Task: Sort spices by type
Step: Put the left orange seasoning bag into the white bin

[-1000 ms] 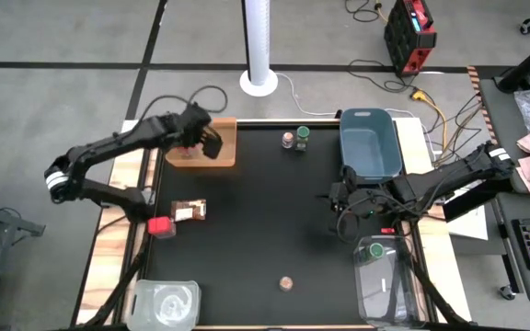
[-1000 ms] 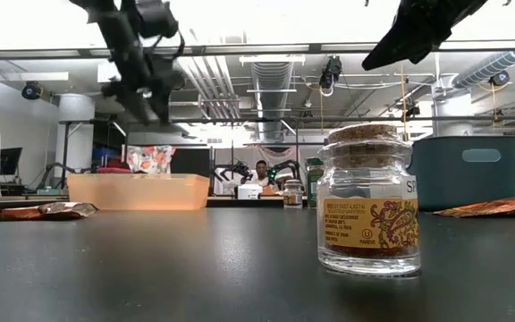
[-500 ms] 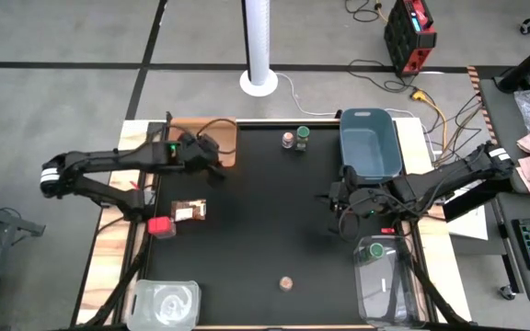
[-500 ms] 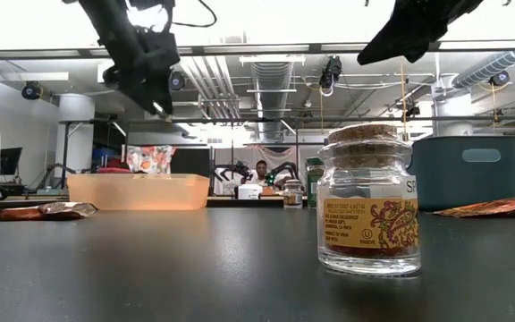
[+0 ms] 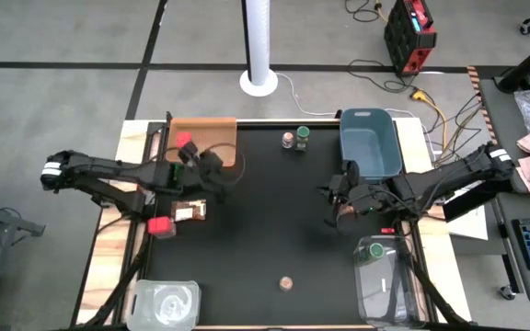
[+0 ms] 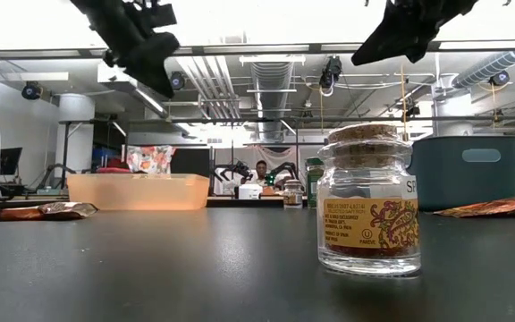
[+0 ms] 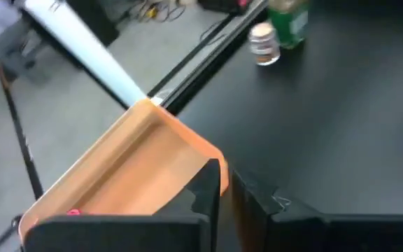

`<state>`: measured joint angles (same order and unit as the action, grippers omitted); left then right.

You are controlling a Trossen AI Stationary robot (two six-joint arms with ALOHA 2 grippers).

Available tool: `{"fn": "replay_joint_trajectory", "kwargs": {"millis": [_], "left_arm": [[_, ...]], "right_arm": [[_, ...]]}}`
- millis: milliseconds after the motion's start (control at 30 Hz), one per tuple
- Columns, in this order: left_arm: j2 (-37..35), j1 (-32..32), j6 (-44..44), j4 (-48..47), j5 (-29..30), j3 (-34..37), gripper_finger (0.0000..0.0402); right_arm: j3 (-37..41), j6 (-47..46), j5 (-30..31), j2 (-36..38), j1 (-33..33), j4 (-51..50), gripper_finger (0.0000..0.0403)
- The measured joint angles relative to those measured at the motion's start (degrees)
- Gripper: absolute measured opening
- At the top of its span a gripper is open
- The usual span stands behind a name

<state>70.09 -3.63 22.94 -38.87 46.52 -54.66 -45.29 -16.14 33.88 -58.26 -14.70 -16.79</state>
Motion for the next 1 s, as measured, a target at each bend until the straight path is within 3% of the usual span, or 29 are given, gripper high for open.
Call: {"fn": "replay_joint_trajectory", "kwargs": {"millis": [233, 433, 600, 733, 1000], "left_arm": [[-0.05, -8.33, -8.64, 7.73, -8.36, 4.86, 0.0003], [-0.3, -10.46, -22.05, 18.48, -13.83, 8.9, 0.0001], [-0.73, -10.48, -27.63, 25.85, -27.56, 10.19, 0.0], [-0.77, -10.61, -23.26, 21.82, -32.54, 8.2, 0.0], [-0.77, -10.7, -5.18, 2.7, -32.57, 3.13, 0.0]], "right_arm": [[-0.1, -0.48, -0.88, 0.0, 2.64, 2.19, 0.0009], [-0.18, -0.81, -3.16, 0.0, 4.19, 2.53, 0.0009], [-1.62, 0.78, -11.41, -0.02, 4.21, 2.39, 0.0009], [-2.56, 2.79, -19.44, -0.04, 3.48, 2.09, 0.0009], [-2.86, 4.68, -19.02, -0.04, 2.62, -2.67, 0.0009]]}}
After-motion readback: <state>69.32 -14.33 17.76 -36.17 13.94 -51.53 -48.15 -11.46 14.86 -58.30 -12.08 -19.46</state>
